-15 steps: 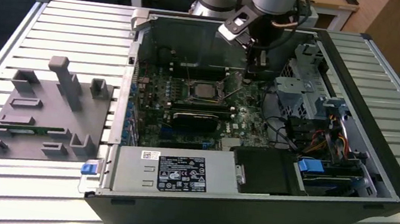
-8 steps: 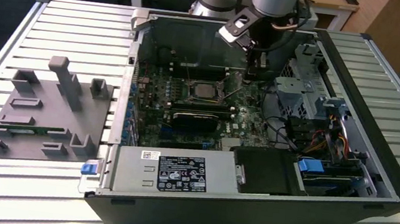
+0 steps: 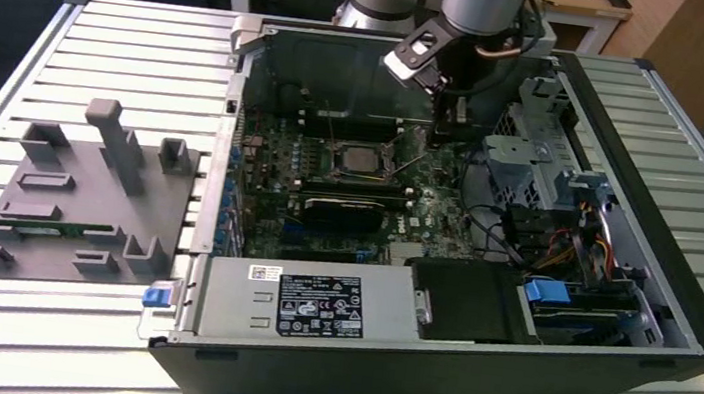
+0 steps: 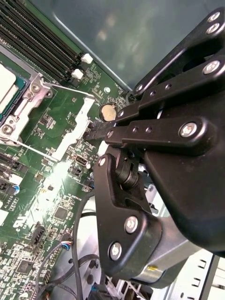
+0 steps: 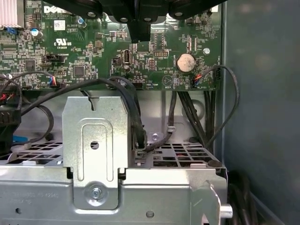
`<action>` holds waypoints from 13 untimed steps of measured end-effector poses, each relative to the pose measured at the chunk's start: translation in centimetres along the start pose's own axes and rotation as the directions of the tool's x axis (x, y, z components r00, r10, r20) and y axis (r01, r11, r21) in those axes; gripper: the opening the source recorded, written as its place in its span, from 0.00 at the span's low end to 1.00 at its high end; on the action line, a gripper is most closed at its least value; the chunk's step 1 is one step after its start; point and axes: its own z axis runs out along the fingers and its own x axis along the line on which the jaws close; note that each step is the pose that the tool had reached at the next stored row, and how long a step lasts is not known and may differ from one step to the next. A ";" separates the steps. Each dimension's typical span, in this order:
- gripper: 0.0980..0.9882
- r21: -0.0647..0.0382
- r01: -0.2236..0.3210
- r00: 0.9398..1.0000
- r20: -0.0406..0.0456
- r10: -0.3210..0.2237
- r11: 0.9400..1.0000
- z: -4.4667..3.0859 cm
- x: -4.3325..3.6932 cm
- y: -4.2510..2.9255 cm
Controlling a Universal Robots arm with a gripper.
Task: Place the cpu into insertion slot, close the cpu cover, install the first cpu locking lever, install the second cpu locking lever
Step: 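Close the cpu cover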
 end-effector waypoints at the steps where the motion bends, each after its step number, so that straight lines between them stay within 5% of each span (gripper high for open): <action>1: 0.01 0.000 0.000 1.000 0.000 0.000 1.000 0.04 0.01 -0.01; 13: 0.01 0.000 0.000 1.000 0.000 0.000 1.000 0.02 0.06 -2.25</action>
